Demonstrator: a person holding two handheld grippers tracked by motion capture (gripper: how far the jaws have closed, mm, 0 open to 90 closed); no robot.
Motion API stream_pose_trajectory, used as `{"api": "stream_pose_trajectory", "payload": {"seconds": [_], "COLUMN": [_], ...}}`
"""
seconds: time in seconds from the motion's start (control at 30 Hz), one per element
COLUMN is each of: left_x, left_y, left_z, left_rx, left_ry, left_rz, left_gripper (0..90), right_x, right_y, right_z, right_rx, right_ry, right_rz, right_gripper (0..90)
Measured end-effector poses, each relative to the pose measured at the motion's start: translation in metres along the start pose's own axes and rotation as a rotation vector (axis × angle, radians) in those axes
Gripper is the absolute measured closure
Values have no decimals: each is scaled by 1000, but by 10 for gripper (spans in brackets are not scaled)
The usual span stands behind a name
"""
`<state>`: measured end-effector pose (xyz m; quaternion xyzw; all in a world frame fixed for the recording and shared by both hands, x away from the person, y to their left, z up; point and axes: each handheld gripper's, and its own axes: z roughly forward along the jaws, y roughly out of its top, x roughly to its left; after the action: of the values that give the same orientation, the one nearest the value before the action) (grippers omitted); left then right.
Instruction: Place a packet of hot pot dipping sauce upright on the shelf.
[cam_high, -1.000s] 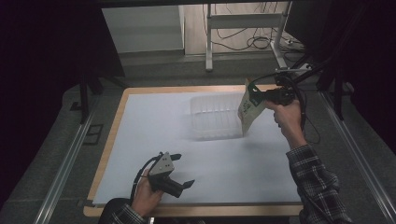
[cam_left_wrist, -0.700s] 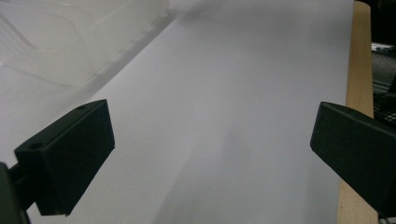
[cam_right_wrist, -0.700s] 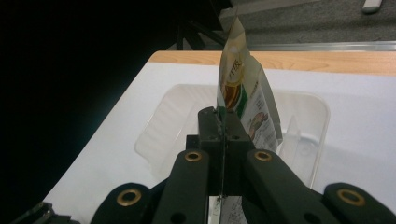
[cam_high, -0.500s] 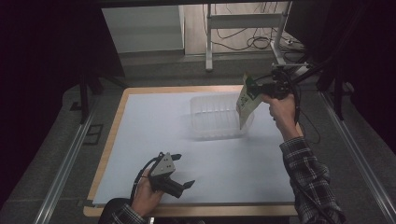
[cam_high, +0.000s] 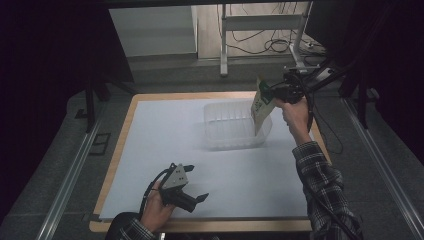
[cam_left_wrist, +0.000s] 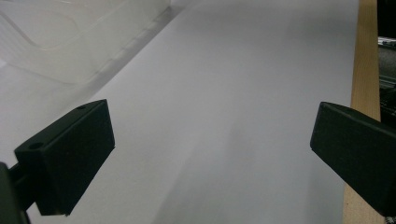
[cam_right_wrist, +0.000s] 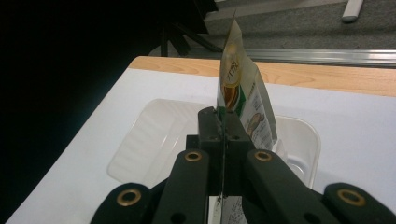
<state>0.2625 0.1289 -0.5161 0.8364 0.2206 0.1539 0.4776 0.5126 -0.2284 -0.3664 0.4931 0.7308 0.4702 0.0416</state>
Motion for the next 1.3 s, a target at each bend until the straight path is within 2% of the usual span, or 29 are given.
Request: {"api": "stream_pose_trajectory", "payload": {"seconds": [0.8, 0.9, 1.03, 1.2, 1.3], "left_x": [0, 0, -1, -2, -1], "left_y": [0, 0, 0, 0, 0], "left_z": [1, 1, 1, 2, 1], "left_rx": [12, 14, 15, 21, 16], "left_ry": [1, 0, -1, -2, 1], "left_rz": [4, 4, 7, 11, 11], "left_gripper": [0, 0, 0, 0, 0], "right_x": [-8, -10, -11, -11, -10], "right_y": [-15, -18, -19, -21, -22], "right_z": [27, 29, 28, 28, 30], "right_rx": [37, 28, 21, 20, 25], "right_ry": [-24, -5, -5, -13, -17], "right_rz": [-2, 5, 3, -9, -20], "right_gripper": [888, 886, 884, 863, 820]}}
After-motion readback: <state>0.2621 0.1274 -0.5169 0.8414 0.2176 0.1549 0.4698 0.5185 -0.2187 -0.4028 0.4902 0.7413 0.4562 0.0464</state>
